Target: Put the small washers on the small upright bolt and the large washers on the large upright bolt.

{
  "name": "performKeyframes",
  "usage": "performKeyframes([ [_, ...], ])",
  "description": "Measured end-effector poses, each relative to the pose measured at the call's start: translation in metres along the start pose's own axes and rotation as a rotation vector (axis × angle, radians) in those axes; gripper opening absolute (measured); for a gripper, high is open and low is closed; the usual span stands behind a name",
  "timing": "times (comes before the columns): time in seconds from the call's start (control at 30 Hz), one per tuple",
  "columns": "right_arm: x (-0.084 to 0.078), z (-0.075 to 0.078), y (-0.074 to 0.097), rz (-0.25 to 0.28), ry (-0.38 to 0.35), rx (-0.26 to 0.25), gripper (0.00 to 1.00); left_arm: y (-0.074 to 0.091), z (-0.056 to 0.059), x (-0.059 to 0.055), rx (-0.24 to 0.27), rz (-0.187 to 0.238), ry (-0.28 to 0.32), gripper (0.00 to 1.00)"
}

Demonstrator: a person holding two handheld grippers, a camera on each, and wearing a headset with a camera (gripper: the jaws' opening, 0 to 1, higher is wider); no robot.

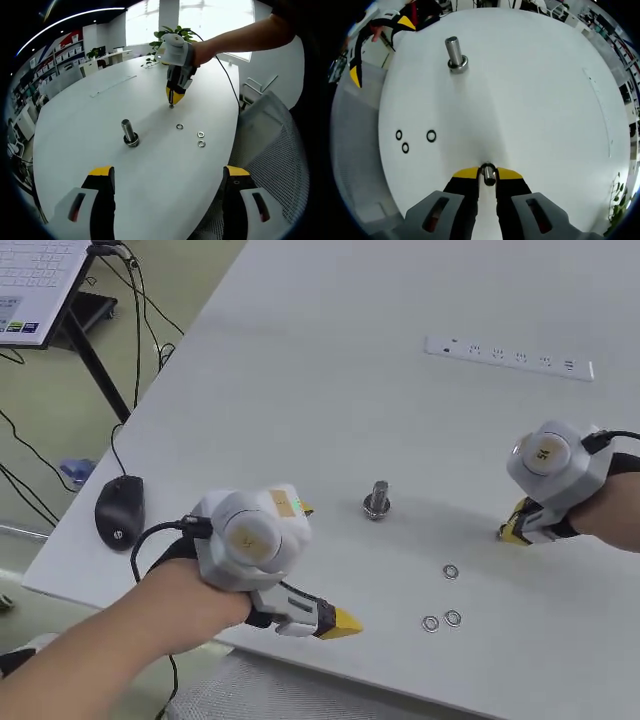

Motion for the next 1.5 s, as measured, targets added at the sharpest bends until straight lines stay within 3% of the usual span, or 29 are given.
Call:
performKeyframes([
  [1.17,-0.003,-0.001,-0.004,-0.003,0.001,0.012,0.17,-0.001,0.001,0.002,-0.011,0.001,-0.003,0.88],
  [1.5,0.001,0.004,0.009,0.013,0.0,0.015,0.2,0.001,0.003,0.003,-0.011,0.006,-0.008,0.87],
])
Point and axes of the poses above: the centre of the closed fingertips' face, and the gripper's own axes: y roughly backward along the fingers, z roughly to its right, x roughly out of its top, the point moved 9 cm from there along y, roughly backward along the fingers, and after that the axes turned 5 degrees about z, right-handed, at the moved point
